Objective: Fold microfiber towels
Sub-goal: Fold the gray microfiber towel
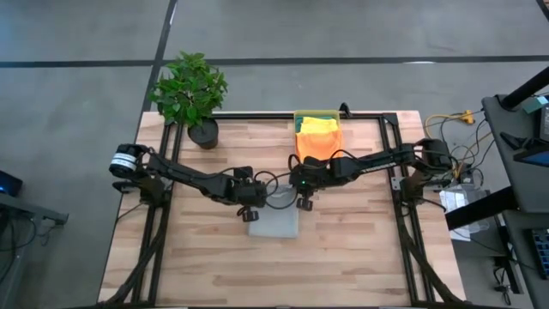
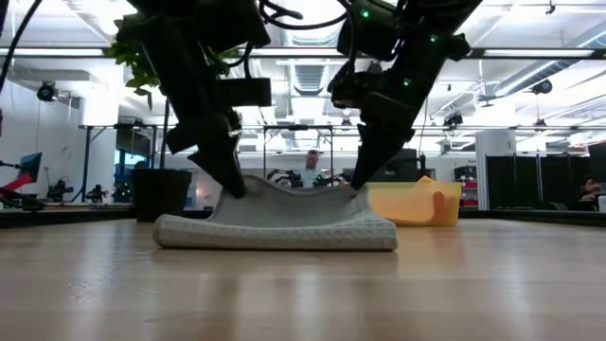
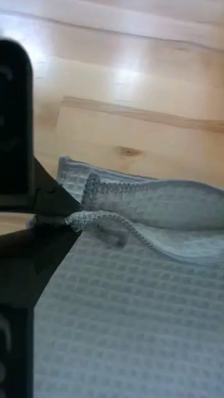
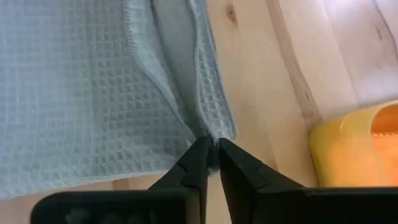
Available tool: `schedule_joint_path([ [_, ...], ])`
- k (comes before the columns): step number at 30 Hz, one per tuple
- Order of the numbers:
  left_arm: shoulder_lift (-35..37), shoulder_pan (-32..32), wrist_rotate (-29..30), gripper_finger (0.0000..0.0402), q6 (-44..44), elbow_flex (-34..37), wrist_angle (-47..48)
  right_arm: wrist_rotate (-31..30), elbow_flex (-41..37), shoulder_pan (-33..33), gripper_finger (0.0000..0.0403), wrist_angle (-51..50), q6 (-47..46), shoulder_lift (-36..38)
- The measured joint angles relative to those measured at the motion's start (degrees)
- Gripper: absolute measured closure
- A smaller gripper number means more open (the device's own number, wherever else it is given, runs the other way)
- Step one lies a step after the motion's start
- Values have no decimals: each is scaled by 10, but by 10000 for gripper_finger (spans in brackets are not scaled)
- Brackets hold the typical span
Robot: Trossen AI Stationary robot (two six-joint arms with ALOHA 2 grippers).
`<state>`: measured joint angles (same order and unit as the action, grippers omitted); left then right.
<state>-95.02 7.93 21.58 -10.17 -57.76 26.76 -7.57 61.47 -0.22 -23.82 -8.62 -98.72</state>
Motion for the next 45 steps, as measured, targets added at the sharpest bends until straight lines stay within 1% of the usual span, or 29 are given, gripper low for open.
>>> schedule_joint_path([
  [2, -1, -2, 2, 370, -1, 1, 8, 0, 0, -6, 361, 0, -11, 0],
  [5, 2, -8, 32, 334, -7, 1, 11, 0, 0, -17, 340, 0, -24, 0],
  [9, 18, -18, 67, 283, -30, 0, 37, -26, 0, -29, 306, -2, -34, 12],
  [11, 25, -21, 70, 264, -58, 0, 60, -30, 0, -29, 293, -2, -32, 28],
  [13, 35, -21, 54, 253, -83, 0, 71, -24, 0, -23, 283, 1, -22, 45],
  [15, 43, -19, 20, 250, -90, 1, 72, -6, -4, -9, 277, 2, -10, 63],
  [18, 45, -14, -49, 248, -91, 1, 69, 22, -21, 22, 274, 3, -4, 88],
  [20, 46, -10, -113, 249, -100, 1, 70, 30, -40, 50, 273, 3, -18, 109],
  [22, 46, -5, -198, 249, -136, 2, 71, 35, -64, 88, 275, 16, -42, 132],
  [24, 46, 0, -282, 249, -167, 2, 66, 35, -96, 132, 277, 55, -84, 158],
  [25, 46, 7, -310, 249, -181, 2, 64, 32, -113, 155, 278, 82, -109, 169],
  [27, 49, 28, -333, 249, -204, 2, 62, 19, -148, 201, 280, 154, -161, 188],
  [29, 52, 59, -336, 249, -211, 2, 56, -7, -184, 248, 282, 236, -214, 201],
  [32, 54, 112, -336, 249, -225, 2, 47, -64, -226, 312, 282, 340, -284, 203],
  [34, 53, 149, -331, 249, -232, 2, 38, -118, -243, 347, 282, 381, -328, 197],
  [35, 52, 166, -321, 249, -239, 2, 30, -151, -247, 359, 283, 386, -360, 192],
  [37, 52, 200, -274, 249, -257, 2, 10, -227, -253, 372, 285, 367, -457, 182],
  [39, 52, 223, -192, 249, -294, 2, -9, -284, -258, 366, 286, 346, -570, 172],
  [40, 52, 230, -144, 249, -313, 2, -16, -300, -263, 357, 286, 342, -615, 170],
  [42, 52, 233, -63, 249, -344, 2, -28, -303, -271, 333, 281, 349, -671, 164],
  [44, 52, 227, -23, 249, -360, 2, -29, -278, -278, 306, 269, 346, -711, 164],
  [45, 52, 220, -17, 249, -360, 2, -32, -258, -279, 292, 261, 350, -714, 164],
])
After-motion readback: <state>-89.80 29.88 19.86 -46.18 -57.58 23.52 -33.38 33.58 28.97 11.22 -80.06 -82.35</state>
